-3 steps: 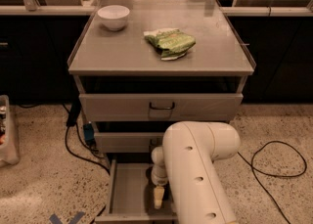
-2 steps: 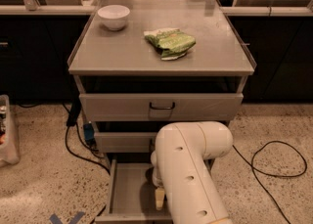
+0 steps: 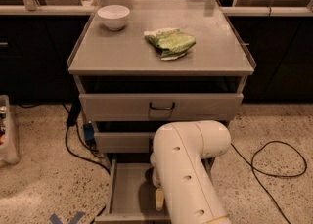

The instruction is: Pick rxbar blueberry from bottom drawer and place on counter

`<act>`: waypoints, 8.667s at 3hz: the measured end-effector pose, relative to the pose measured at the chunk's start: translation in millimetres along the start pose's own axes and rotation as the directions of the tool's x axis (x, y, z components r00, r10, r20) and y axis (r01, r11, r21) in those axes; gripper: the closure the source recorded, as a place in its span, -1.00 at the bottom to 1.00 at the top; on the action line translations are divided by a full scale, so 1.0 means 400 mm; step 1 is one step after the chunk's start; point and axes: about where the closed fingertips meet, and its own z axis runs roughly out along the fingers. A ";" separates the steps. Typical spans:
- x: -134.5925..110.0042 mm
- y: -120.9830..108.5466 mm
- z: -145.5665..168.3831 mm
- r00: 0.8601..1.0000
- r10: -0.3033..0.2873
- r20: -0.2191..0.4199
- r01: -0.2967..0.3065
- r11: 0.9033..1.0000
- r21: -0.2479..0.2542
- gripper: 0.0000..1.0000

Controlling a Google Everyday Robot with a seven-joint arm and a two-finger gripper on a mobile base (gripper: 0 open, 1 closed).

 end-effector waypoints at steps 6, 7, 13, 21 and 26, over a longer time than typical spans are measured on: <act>0.073 -0.014 0.017 0.942 0.213 -0.260 -0.183 0.974 0.135 -1.00; 0.098 0.002 0.071 0.931 0.229 -0.285 -0.205 0.973 0.110 -1.00; 0.140 -0.029 0.163 0.902 0.258 -0.346 -0.242 0.966 0.090 0.85; 0.156 0.016 -0.047 0.875 0.310 -0.372 -0.238 0.944 0.226 1.00; 0.206 0.006 -0.345 0.950 0.285 -0.128 -0.231 0.917 0.325 1.00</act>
Offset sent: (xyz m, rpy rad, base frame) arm 0.0137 -0.0189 -0.0061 -0.2526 -0.0947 -0.1117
